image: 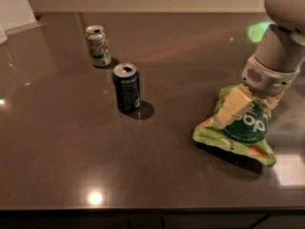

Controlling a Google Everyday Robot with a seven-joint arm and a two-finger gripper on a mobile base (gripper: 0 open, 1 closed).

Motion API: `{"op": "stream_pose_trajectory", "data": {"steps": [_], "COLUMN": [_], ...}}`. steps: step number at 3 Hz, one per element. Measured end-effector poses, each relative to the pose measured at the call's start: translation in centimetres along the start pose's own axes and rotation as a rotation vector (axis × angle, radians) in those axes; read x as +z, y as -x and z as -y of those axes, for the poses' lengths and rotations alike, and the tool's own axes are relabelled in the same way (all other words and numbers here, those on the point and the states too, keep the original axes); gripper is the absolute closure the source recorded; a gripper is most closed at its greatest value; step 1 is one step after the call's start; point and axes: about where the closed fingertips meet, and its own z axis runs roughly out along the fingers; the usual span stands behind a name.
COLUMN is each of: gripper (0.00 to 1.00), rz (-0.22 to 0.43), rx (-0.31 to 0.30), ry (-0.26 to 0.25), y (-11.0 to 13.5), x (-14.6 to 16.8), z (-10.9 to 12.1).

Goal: Move green rice chip bag near pepsi can

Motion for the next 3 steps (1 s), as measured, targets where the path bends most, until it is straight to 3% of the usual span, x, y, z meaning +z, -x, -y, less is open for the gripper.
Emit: {"op": "stream_pose_trajectory", "data": {"steps": [2, 3], "gripper": [0.65, 0.88], "rz": [0.048, 0.062], "rx": [-0.065, -0.088], "ry": [-0.064, -0.072], "y": [0.9, 1.3], "x": [-2.0, -2.4], "z": [-0.4, -0.6]}}
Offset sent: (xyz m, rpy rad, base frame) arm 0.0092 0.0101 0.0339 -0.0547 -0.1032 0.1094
